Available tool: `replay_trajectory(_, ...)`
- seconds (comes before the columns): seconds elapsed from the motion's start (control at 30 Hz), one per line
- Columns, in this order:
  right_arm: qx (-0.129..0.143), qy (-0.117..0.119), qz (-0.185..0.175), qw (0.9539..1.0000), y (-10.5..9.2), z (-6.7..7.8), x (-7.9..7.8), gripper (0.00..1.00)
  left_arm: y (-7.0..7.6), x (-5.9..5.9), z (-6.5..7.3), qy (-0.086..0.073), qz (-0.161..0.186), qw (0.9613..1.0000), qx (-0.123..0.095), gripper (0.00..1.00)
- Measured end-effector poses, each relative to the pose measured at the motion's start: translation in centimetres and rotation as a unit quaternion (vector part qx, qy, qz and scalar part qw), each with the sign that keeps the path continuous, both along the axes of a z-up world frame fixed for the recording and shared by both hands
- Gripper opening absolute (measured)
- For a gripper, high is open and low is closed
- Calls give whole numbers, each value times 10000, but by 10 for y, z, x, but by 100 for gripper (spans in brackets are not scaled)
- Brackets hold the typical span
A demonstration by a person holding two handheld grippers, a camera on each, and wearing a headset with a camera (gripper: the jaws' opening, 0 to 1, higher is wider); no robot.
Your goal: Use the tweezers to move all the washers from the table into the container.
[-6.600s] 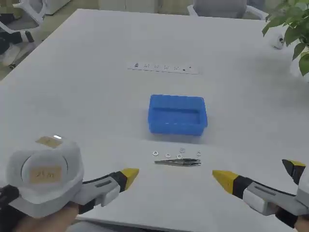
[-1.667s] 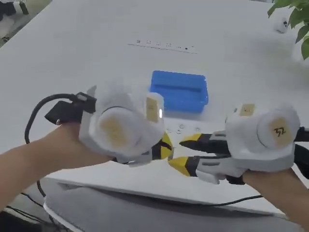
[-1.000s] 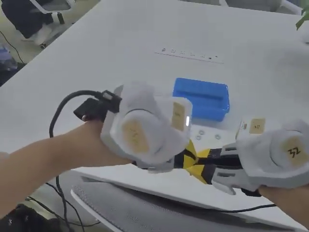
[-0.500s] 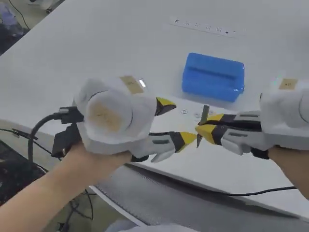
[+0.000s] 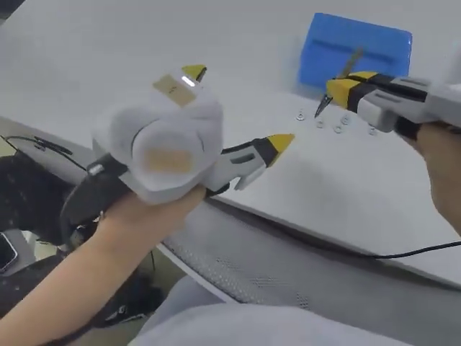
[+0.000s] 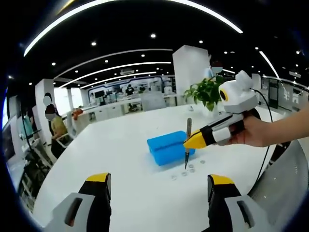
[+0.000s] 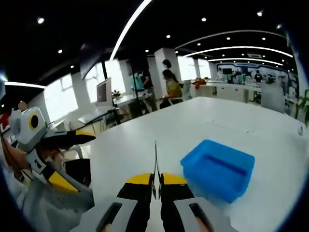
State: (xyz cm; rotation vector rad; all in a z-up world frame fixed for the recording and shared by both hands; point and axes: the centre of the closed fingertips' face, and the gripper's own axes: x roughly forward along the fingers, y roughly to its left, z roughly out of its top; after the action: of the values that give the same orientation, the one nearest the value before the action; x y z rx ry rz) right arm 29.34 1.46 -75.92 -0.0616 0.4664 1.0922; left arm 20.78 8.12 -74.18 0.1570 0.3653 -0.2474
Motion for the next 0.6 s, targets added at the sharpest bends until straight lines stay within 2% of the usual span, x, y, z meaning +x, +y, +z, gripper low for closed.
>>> replay_trajectory(0.1,10,25,-22,10000,3,-10,13,2,3,4,-8,116,144,9998,-11,89)
replay_trajectory(0.2,65,105,-29,9999,8,-19,22,3,6,8,-12,104,311,9995,26,95)
replay_trajectory(0.3,9,65,24,10000,15,-30,25,3,11,8,-14,126,412,9990,85,92)
replay_trajectory(0.4,-20,53,41,10000,19,-38,28,3,13,8,-21,270,446,9983,242,91)
replay_trajectory(0.47,7,201,-6,9998,20,-46,33,3,14,7,-27,407,470,9974,375,91)
replay_trajectory(0.53,-28,104,-91,9999,19,-49,35,3,15,7,-33,544,471,9964,446,93)
replay_trajectory(0.6,-75,77,-77,9999,19,-52,35,3,15,6,-34,545,452,9962,500,93)
